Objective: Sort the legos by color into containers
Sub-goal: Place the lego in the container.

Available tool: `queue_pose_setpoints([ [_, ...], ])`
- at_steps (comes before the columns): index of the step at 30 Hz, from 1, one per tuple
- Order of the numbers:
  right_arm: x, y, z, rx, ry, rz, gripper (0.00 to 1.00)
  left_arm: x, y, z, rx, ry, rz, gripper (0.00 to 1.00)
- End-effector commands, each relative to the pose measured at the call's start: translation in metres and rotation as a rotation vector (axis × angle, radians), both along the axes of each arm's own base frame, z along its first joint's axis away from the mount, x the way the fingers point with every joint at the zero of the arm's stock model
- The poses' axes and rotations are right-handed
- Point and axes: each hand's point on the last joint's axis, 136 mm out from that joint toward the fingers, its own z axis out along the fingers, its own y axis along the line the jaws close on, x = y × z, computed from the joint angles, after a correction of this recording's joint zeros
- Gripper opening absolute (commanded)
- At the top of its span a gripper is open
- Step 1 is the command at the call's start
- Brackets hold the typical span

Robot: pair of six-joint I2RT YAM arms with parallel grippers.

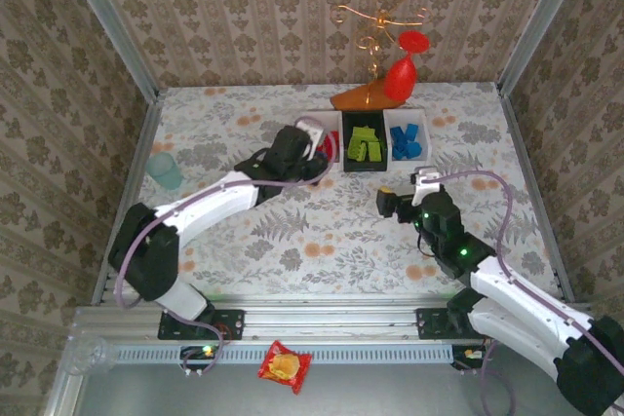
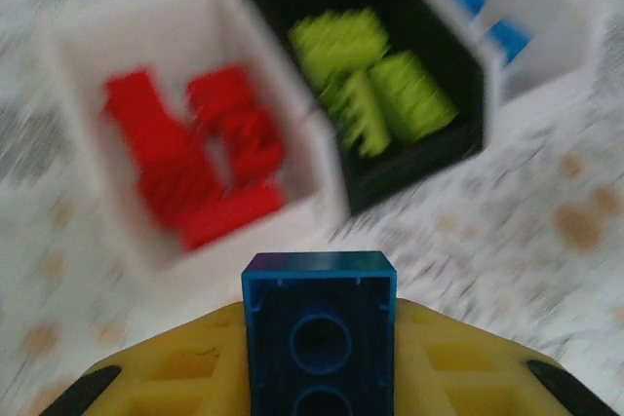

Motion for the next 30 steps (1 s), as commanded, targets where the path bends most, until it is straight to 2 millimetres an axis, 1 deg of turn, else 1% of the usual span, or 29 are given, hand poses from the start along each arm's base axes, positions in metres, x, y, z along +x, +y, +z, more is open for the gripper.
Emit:
queue_pose_setpoints([
  [1, -0.004, -0.021, -0.008, -0.006, 0.013, -0.098, 1.00, 0.011, -0.053, 0.018, -0.062, -0.059, -0.122, 0.32],
  [5, -0.004, -0.025, -0.008, -0.009, 0.020, -0.116, 1.00, 0.030, -0.104, 0.022, -0.080, -0.095, -0.209, 0.32],
  [8, -0.005, -0.028, -0.008, -0.002, 0.016, -0.133, 1.00, 0.045, -0.139, 0.018, -0.106, -0.088, -0.271, 0.32],
  [10, -0.007, -0.029, -0.006, 0.006, 0.006, -0.135, 1.00, 0.056, -0.160, 0.010, -0.120, -0.089, -0.302, 0.33],
  [15, -0.010, -0.034, -0.002, 0.015, -0.020, -0.150, 1.00, 0.078, -0.200, -0.013, -0.139, -0.052, -0.349, 0.34],
  [18, -0.011, -0.036, -0.002, 0.013, -0.023, -0.156, 1.00, 0.087, -0.218, -0.021, -0.157, -0.042, -0.369, 0.36],
  [21, -0.011, -0.036, -0.002, 0.010, -0.022, -0.156, 1.00, 0.097, -0.228, -0.027, -0.153, -0.043, -0.365, 0.38],
  [23, -0.011, -0.036, -0.002, 0.008, -0.022, -0.158, 1.00, 0.101, -0.230, -0.023, -0.149, -0.047, -0.363, 0.43],
  [25, -0.011, -0.036, -0.002, 0.009, -0.024, -0.155, 1.00, 0.102, -0.229, -0.013, -0.155, -0.057, -0.360, 0.56],
  [26, -0.010, -0.035, -0.002, 0.008, -0.024, -0.150, 1.00, 0.102, -0.227, -0.008, -0.156, -0.065, -0.356, 0.60],
  [28, -0.010, -0.032, -0.003, 0.005, -0.021, -0.140, 1.00, 0.099, -0.221, 0.006, -0.152, -0.082, -0.360, 0.63],
  [30, -0.008, -0.028, -0.004, 0.004, -0.013, -0.120, 1.00, 0.096, -0.212, 0.020, -0.150, -0.094, -0.356, 0.64],
])
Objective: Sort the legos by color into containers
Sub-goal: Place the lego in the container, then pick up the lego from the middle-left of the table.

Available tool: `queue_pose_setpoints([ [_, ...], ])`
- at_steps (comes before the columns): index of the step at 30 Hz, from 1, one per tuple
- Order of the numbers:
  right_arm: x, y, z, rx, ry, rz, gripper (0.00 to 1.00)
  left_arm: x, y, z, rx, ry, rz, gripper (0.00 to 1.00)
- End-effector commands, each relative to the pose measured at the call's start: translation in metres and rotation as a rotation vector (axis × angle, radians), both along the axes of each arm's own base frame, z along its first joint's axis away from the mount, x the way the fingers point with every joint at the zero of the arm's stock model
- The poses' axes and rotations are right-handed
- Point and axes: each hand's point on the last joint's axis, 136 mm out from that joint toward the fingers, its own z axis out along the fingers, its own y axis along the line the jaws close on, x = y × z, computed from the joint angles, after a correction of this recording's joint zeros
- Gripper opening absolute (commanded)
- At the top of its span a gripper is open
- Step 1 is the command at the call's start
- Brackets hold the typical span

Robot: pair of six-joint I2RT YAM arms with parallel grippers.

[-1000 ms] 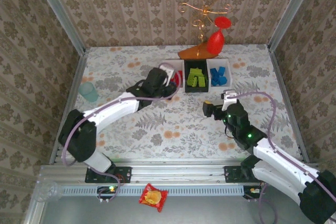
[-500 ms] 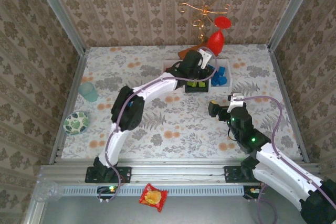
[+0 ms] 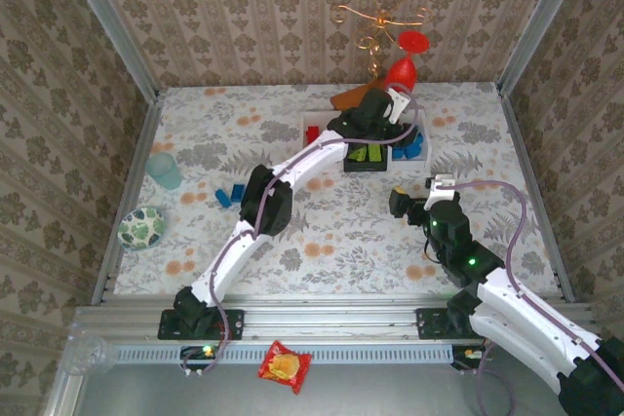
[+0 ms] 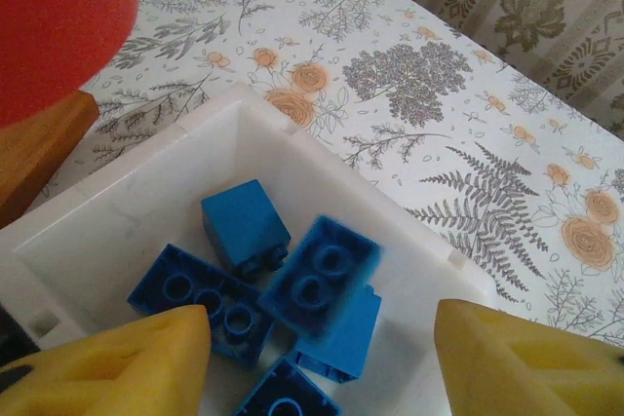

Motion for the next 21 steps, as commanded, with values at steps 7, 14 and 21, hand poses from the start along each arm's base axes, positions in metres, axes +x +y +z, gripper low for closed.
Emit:
queue_pose_setpoints([
  [7, 0.003, 0.037, -0.001, 0.018, 0.000, 0.186, 1.00, -0.036, 0.087, 0.093, -0.041, -0.082, 0.065, 0.65],
  [14, 0.004, 0.070, -0.008, -0.039, 0.031, 0.296, 1.00, -0.067, 0.246, 0.044, 0.097, -0.008, 0.383, 0.67],
  [21, 0.007, 0.071, -0.014, -0.059, 0.055, 0.289, 1.00, -0.086, 0.394, -0.018, 0.269, 0.165, 0.685, 0.69],
])
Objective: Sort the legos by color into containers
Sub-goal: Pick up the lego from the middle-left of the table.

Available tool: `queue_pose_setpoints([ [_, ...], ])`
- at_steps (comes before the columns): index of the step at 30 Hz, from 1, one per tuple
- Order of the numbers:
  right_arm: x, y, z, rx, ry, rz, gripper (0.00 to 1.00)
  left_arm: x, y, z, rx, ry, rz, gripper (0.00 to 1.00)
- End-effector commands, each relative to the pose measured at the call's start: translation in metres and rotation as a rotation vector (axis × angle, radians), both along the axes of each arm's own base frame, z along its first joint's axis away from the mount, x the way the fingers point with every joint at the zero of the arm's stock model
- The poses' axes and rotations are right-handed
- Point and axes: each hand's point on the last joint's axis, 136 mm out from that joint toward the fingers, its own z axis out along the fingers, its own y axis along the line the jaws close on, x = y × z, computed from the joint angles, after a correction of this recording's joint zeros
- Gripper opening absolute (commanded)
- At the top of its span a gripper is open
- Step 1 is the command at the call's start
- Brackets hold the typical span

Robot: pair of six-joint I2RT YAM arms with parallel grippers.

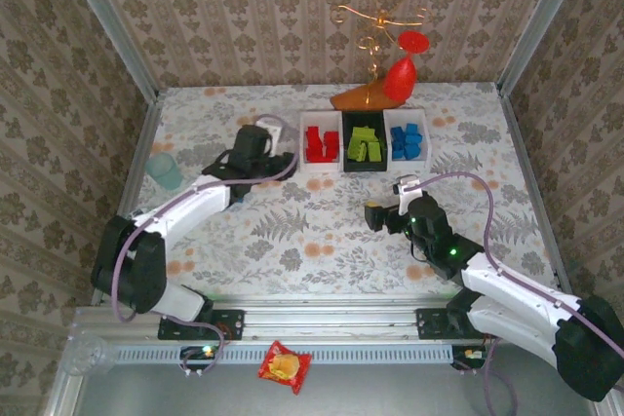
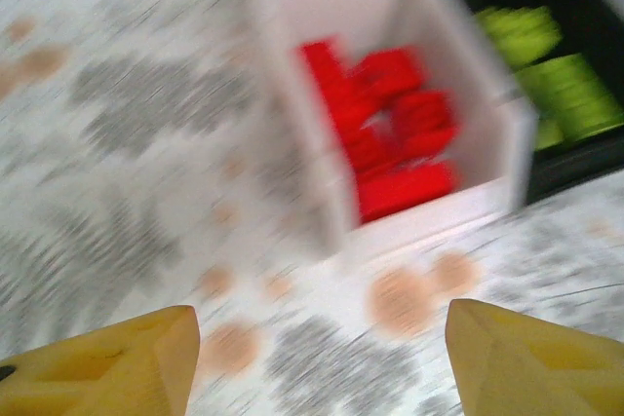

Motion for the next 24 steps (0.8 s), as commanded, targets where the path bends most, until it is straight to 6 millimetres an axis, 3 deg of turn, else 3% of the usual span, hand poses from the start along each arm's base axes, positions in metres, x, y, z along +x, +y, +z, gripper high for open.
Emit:
queue_pose_setpoints([
  [1, 0.007, 0.005, 0.020, 0.017, -0.053, 0.002, 1.00, -0.003, 0.056, -0.030, 0.052, 0.108, 0.160, 0.69],
  [4, 0.008, 0.005, 0.018, 0.011, -0.048, 0.000, 1.00, 0.006, 0.081, -0.046, 0.084, 0.144, 0.224, 0.69],
  [7, 0.008, 0.005, 0.018, 0.012, -0.047, -0.001, 1.00, 0.017, 0.093, -0.062, 0.119, 0.184, 0.257, 0.69],
  [12, 0.007, 0.002, 0.020, 0.006, -0.055, -0.012, 1.00, 0.024, 0.099, -0.086, 0.158, 0.254, 0.274, 0.67],
  [17, 0.007, 0.004, 0.020, 0.008, -0.056, 0.000, 1.00, 0.018, 0.108, -0.099, 0.203, 0.302, 0.302, 0.66],
  [24, -0.013, 0.066, 0.025, 0.097, -0.041, 0.338, 1.00, 0.007, 0.113, -0.116, 0.223, 0.380, 0.306, 0.63],
])
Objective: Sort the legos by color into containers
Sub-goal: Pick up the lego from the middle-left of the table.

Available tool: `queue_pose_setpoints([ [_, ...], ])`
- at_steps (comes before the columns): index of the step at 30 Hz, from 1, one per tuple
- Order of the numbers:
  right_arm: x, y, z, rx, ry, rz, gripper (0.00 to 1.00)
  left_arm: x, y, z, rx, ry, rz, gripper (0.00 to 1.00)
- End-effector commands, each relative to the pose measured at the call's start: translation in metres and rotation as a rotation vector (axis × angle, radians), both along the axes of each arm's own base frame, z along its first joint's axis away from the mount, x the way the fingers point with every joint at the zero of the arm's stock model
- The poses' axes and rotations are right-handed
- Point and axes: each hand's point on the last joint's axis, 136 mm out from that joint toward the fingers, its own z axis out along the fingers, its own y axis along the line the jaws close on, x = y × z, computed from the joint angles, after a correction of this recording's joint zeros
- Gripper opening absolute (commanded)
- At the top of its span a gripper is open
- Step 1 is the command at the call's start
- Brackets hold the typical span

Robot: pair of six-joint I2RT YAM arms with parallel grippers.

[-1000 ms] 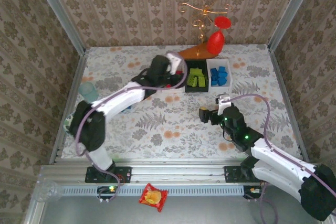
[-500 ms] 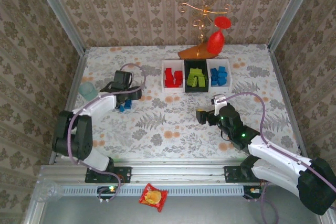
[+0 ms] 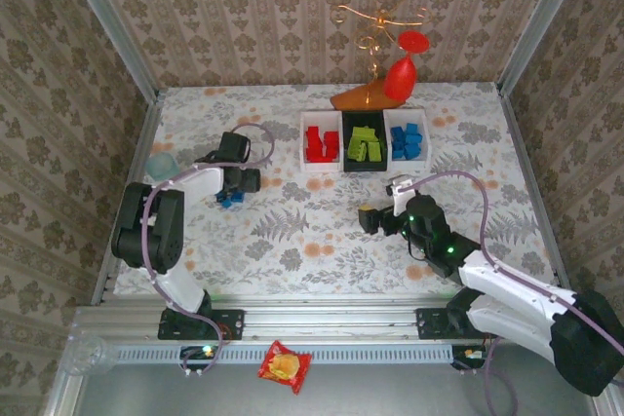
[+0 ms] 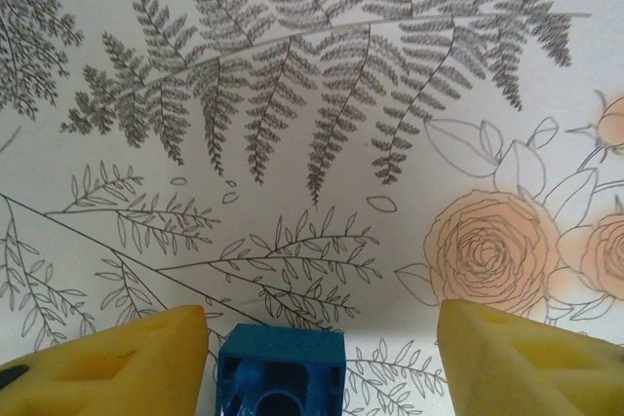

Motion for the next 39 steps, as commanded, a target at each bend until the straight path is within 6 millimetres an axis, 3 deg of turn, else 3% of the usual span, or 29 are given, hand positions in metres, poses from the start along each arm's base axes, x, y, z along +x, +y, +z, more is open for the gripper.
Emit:
queue_pose_setpoints([
  [1, -0.010, 0.044, 0.025, 0.070, -0.046, 0.218, 1.00, -0.003, 0.008, -0.006, 0.003, 0.050, 0.034, 0.62],
  [6, -0.017, 0.059, 0.022, 0.066, -0.031, 0.292, 1.00, -0.005, 0.009, -0.012, -0.019, 0.074, 0.044, 0.57],
  [15, -0.014, 0.055, 0.021, 0.052, -0.036, 0.266, 1.00, -0.005, 0.004, -0.014, -0.019, 0.093, 0.019, 0.46],
  [21, -0.013, 0.055, 0.020, 0.049, -0.032, 0.259, 1.00, -0.006, -0.005, -0.009, 0.026, 0.102, -0.019, 0.43],
  [35, -0.011, 0.050, 0.021, 0.044, -0.038, 0.234, 1.00, -0.028, -0.018, -0.029, 0.042, 0.180, -0.054, 0.42],
  [39, -0.010, 0.048, 0.021, 0.038, -0.041, 0.220, 1.00, -0.027, -0.028, -0.021, 0.017, 0.155, -0.068, 0.35],
])
